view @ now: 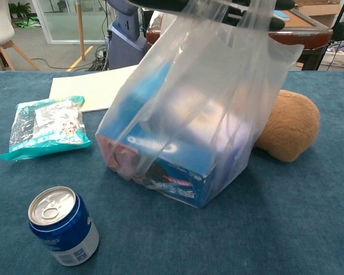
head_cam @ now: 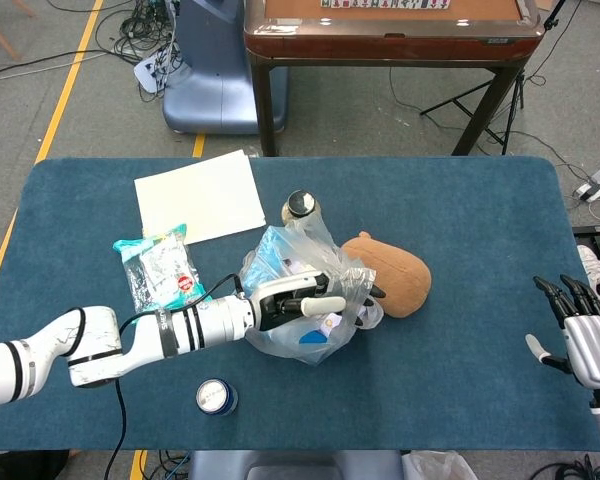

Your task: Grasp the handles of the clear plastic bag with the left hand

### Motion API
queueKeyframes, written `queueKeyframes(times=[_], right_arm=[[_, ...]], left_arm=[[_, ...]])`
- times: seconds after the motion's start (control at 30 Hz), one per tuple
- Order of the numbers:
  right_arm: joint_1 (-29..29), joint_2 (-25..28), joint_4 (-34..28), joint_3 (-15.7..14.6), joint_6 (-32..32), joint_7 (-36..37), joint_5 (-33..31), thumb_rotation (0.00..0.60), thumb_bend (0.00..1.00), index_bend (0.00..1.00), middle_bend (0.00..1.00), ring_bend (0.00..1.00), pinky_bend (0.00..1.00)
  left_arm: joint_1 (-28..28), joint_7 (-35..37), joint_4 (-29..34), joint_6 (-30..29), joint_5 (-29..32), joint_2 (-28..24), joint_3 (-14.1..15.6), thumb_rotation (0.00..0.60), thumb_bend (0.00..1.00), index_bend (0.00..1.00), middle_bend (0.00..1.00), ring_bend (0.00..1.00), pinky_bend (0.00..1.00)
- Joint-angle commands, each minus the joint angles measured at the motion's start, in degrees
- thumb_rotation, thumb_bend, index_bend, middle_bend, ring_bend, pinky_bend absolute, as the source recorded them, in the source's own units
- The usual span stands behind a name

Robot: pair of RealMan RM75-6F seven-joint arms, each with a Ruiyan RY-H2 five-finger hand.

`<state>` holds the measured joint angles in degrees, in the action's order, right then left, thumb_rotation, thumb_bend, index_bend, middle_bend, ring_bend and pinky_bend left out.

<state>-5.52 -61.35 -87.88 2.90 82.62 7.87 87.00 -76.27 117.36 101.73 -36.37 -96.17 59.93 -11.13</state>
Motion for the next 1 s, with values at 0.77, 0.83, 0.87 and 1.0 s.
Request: queueKeyframes(times=[0.77, 0.83, 0.87, 1.0], right_arm=[[0.04, -0.56, 1.08, 0.01, -0.63, 0.8, -0.85, 0.6, 0.31, 0.09, 0.2, 0.04, 0.1], [0.0, -0.63, 1.21, 0.02, -0.65, 0.9, -0.82, 0.6, 0.31, 0.09, 0.21, 0.04, 0.1], [-0.02, -0.66, 1.24, 0.03, -0.66, 0.92, -0.79, 0.6, 0.31, 0.09, 0.21, 0.04, 0.1], [-0.1, -0.83, 1.41, 0.11, -0.65, 1.07, -0.78, 0.6, 0.31, 0.09, 0.21, 0.04, 0.1]], left_arm=[[-7.14, 11.3, -0.26, 7.3, 5.93, -1.22, 0.66, 0.6, 0.13, 0.35, 0.38, 0.45, 0.7], [-7.63, 9.07, 0.77, 9.69, 8.0, -2.49, 0.25, 0.6, 0.16, 0.36, 0.41, 0.52, 0.79], [-7.86, 8.01, 1.26, 10.76, 8.79, -3.0, 0.08, 0.6, 0.19, 0.37, 0.43, 0.56, 0.84], [-8.53, 2.94, 3.49, 15.16, 12.83, -5.25, -1.28, 0.6, 0.28, 0.4, 0.49, 0.69, 0.98]])
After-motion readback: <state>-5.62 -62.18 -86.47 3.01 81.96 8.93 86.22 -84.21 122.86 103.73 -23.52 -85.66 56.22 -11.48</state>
